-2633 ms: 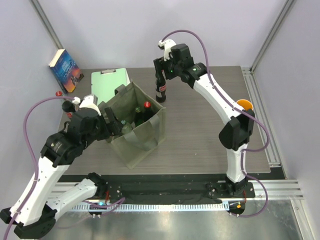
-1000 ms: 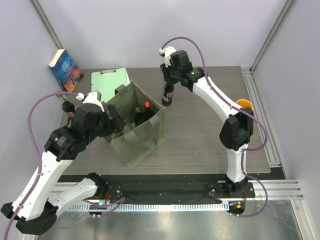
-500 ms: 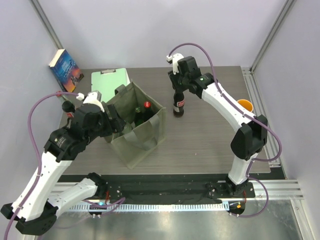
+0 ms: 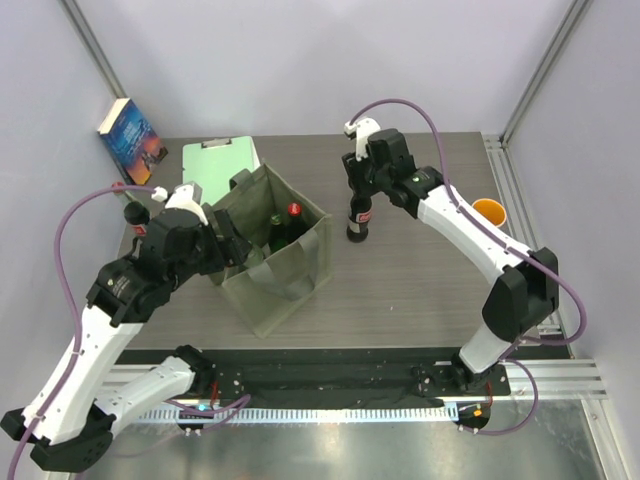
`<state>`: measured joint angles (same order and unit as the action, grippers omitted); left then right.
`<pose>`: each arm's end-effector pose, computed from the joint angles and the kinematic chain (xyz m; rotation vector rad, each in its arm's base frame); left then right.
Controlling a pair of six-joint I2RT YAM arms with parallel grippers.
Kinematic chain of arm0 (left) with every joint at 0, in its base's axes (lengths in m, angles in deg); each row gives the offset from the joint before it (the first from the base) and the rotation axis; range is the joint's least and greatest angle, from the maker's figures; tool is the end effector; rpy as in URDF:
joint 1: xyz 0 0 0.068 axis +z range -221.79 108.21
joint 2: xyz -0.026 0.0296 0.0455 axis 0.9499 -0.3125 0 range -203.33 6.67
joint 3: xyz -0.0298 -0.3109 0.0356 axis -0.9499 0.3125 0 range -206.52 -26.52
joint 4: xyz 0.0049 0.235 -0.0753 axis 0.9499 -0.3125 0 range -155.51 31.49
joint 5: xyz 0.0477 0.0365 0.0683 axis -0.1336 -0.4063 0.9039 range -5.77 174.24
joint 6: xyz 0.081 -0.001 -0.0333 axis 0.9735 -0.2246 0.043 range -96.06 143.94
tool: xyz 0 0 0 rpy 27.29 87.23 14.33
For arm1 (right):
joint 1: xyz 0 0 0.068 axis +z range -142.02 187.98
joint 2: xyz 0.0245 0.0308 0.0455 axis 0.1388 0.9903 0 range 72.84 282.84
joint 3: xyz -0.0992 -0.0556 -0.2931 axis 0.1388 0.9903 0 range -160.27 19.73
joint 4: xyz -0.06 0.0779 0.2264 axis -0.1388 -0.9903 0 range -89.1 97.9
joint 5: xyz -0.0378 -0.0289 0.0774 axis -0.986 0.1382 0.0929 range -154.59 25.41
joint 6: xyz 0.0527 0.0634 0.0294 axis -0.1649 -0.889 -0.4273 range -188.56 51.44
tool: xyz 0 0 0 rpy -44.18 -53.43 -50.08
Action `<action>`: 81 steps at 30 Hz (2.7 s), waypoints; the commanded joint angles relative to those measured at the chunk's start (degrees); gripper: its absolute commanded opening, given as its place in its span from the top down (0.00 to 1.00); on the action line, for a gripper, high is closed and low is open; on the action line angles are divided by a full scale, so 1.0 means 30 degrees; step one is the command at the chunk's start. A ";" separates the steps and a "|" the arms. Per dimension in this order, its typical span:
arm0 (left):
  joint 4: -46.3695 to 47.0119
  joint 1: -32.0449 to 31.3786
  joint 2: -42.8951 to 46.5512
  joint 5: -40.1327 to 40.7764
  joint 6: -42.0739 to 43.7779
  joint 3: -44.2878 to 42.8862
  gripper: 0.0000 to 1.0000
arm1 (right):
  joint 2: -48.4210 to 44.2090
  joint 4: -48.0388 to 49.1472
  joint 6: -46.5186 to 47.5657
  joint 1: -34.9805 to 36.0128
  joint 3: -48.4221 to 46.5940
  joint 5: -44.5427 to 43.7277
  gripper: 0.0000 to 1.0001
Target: Place the beverage into the canvas bag
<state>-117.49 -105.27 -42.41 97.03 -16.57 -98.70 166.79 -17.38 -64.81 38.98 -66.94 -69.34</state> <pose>0.1161 -0.0562 0.4027 -0.2627 2.2054 -0.4829 0.3494 0.2025 0.3686 -0.5933 2.0591 0.1901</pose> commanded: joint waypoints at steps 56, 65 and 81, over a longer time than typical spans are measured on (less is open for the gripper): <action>0.0500 -0.0033 0.0715 -0.0194 -0.0295 0.0360 0.26 | -0.2461 -0.3993 0.0742 0.0534 -0.9305 -0.1522 0.99; 0.0851 -0.0033 0.0686 -0.0368 -0.0120 0.0710 0.37 | -0.0088 -0.5696 0.1269 0.2026 -1.7423 -0.1520 0.99; 0.1144 -0.0033 0.1242 -0.0662 -0.0148 0.1004 0.51 | 0.0147 -0.0306 0.3555 0.8824 -1.8189 -0.3542 0.99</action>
<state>-116.16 -105.27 -39.64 95.57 -17.40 -95.88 170.22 -36.83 -57.55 63.55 -117.96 -77.32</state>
